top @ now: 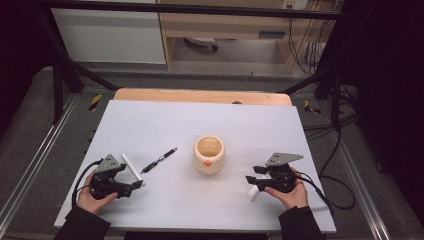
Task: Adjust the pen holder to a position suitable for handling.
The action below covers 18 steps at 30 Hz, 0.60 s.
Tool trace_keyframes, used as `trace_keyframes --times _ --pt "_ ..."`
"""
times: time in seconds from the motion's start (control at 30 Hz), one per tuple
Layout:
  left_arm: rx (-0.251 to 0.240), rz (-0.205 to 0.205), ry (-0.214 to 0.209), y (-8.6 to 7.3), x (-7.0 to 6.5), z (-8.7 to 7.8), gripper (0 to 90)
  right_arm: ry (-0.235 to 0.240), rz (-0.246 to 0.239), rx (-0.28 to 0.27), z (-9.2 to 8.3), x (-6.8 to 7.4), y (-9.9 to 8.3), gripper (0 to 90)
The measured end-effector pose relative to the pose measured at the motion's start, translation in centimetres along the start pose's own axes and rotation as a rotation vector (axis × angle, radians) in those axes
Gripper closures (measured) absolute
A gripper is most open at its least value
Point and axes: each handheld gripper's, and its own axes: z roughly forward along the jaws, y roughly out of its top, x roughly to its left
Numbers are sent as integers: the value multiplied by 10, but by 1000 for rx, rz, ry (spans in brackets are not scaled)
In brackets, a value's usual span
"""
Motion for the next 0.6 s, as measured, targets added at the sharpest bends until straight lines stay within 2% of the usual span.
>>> trace_keyframes --times 0.07,0.17,0.2,0.33,0.4,0.53,0.6 --pt "1 0 1 0 0 0 81 -2 5 -5 -1 -1 -4 562" --pt "-1 1 2 0 -1 0 81 -8 23 -12 -6 -5 -17 664" --pt "-2 2 1 1 -1 0 81 -12 15 -11 -6 -5 -20 681" --pt "-2 6 1 1 -1 0 81 -26 8 7 -8 -5 -27 734" --pt "-4 7 -3 1 -2 -1 81 -36 22 14 -10 -7 -32 789" --pt "-7 7 -7 1 -2 -1 82 -35 44 46 -8 -8 -38 838" --pt "-8 9 -7 1 -3 -1 81 -38 36 52 -7 -8 -38 849"
